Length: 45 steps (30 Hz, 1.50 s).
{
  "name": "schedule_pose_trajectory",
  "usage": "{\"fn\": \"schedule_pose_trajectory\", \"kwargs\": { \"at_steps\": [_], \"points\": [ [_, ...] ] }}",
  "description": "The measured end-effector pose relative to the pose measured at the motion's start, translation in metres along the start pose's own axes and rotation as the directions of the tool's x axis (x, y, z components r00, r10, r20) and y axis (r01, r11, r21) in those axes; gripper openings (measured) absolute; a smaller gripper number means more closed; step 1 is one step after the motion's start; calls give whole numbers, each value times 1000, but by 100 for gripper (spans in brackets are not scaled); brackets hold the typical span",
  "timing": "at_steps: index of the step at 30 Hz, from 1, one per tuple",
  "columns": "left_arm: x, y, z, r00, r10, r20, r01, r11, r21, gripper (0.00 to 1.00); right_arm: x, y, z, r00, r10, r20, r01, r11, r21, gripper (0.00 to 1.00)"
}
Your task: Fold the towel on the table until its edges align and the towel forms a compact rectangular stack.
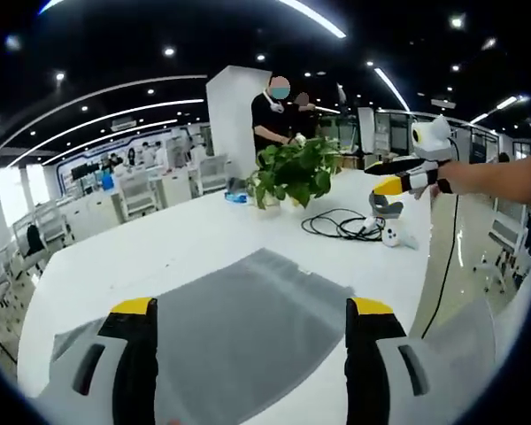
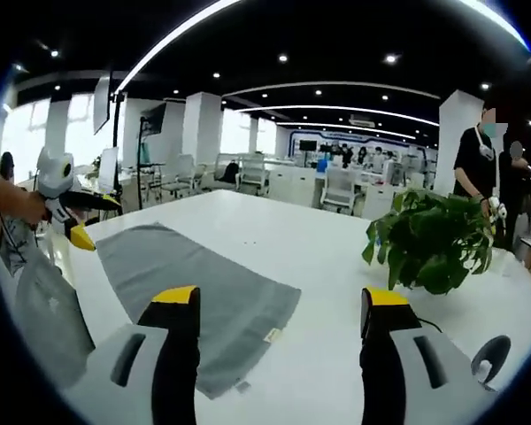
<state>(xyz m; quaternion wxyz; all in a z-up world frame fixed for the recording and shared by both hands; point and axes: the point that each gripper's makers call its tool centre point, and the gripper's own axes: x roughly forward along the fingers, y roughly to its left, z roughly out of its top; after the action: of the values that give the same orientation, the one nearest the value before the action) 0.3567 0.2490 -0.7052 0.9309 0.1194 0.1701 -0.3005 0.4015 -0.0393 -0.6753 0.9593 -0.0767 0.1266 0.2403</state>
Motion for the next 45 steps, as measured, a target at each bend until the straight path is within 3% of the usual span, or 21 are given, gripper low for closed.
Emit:
{"fn": "schedule_pose_trajectory", "kwargs": {
  "at_steps": [13,20,33,45],
  "points": [
    [39,-41,23,995,-102,1,102,994,50,89,6,-49,9,999,-30,-29,29,998,-47,73],
    [57,-60,19,989,-145,-27,146,989,40,89,24,-65,7,999,-31,-42,30,999,-33,72],
    [82,-82,10,976,-204,-73,209,976,67,89,60,-67,-17,994,9,-105,-12,1000,-25,69],
    [98,-107,-14,950,-279,-138,294,950,103,84,89,-55,-47,985,60,-165,-62,998,-4,63]
  ]
}}
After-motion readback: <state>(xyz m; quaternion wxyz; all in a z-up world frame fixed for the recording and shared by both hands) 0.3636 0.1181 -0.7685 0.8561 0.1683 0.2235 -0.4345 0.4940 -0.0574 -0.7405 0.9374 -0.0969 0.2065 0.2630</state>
